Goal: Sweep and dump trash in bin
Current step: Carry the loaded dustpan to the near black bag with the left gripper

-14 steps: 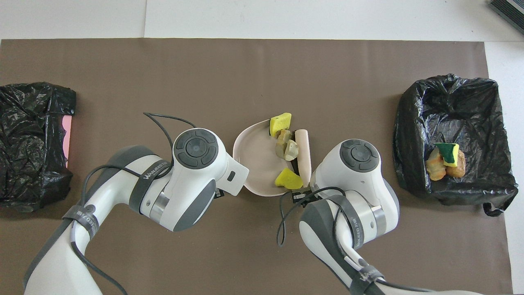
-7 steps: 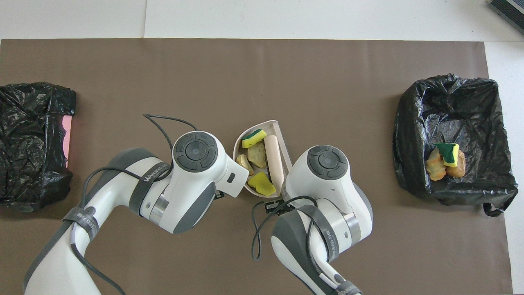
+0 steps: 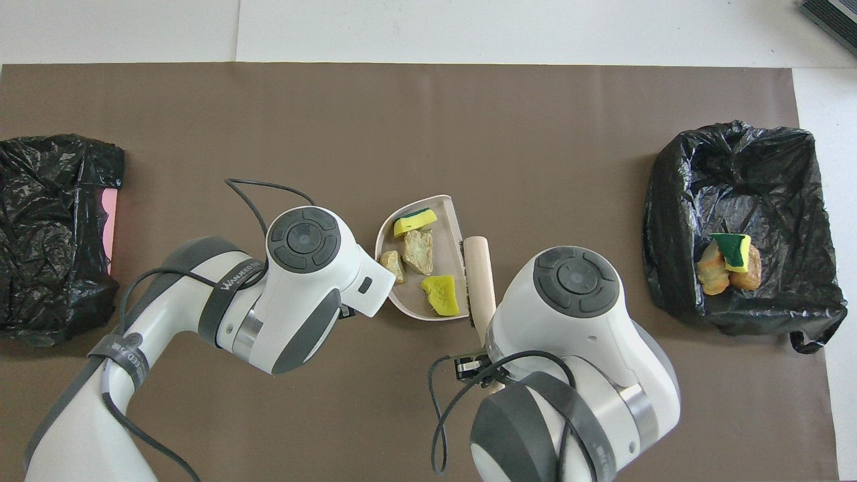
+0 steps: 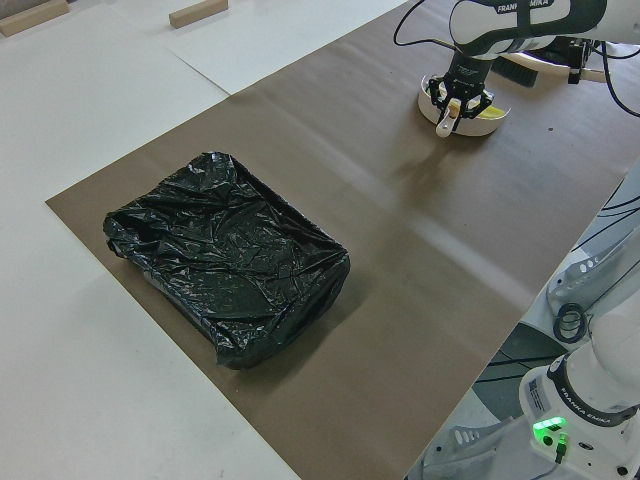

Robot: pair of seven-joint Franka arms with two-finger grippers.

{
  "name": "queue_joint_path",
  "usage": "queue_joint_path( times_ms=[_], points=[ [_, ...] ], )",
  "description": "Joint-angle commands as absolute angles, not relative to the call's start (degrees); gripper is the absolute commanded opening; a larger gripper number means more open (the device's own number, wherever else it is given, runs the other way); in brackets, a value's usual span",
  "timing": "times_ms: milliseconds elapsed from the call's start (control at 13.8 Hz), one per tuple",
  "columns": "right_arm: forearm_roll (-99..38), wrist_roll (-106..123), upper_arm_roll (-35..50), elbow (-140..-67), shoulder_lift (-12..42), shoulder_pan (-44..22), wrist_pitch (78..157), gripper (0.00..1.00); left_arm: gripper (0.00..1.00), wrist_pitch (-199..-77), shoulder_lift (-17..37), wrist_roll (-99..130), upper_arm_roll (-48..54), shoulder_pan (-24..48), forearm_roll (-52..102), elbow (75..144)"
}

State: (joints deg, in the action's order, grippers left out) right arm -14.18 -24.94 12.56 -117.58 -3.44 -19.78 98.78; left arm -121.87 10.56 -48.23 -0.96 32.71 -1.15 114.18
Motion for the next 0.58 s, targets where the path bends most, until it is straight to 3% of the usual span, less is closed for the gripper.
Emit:
queue_joint_path(
  times_ms=[0, 507],
  points=[
    [-13.44, -32.14, 13.10, -119.53, -5.53, -22.93, 99.57, 0.00, 0.00, -122.61, 7.74, -52.55, -0.79, 30.06, -1.93, 114.87],
    [-16.79, -41.49, 13.36, -129.80, -8.52, -34.10, 107.75, 0.00, 0.00, -120.15, 2.56, -66.68, -0.97, 20.41, -0.09, 114.44]
  ],
)
